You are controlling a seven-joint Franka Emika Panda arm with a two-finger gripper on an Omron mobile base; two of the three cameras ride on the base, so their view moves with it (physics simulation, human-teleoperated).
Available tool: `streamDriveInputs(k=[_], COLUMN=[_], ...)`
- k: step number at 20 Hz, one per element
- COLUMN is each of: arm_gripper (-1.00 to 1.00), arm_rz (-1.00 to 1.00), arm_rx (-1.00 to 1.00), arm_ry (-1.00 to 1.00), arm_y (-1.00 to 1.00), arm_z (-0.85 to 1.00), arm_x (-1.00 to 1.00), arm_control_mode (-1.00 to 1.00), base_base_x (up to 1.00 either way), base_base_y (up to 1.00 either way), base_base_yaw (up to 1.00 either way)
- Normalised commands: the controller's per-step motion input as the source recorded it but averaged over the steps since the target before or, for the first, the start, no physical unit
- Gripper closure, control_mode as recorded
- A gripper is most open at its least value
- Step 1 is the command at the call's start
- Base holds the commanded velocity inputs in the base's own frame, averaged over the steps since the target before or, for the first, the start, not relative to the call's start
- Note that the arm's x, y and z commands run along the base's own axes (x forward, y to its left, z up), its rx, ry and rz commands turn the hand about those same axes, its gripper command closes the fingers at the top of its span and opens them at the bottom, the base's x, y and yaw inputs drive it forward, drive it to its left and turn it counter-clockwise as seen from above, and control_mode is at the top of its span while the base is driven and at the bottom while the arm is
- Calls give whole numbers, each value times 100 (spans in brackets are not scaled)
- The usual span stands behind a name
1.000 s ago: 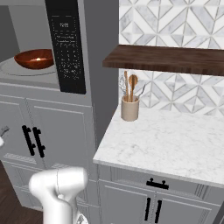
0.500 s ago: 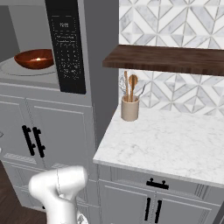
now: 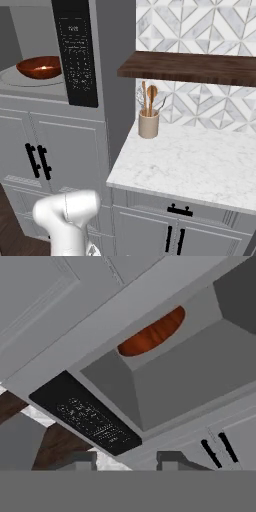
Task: Open the microwave, place the bowl with waffle inside the microwave, then close the microwave door and turn it on.
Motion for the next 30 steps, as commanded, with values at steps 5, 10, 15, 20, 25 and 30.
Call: streamDriveInputs(k=[5, 10, 15, 20, 25, 30], arm_gripper=[100, 100, 100, 100, 100, 100], arm_rz=[-3, -3, -3, -1, -2, -6], arm_rx=[-10, -4, -2, -1, 0, 3], arm_ry=[-11, -14, -16, -16, -21, -23], arm_y=[66, 79, 94, 92, 85, 66], arm_z=[-22, -5, 0, 0, 0, 0], arm_x=[0, 0, 0, -5, -17, -10], arm_control_mode=[-100, -100, -100, -100, -100, -100], base_base_x=[0, 0, 0, 0, 0, 0], base_base_y=[0, 0, 0, 0, 0, 0], base_base_yaw=[0, 0, 0, 0, 0, 0])
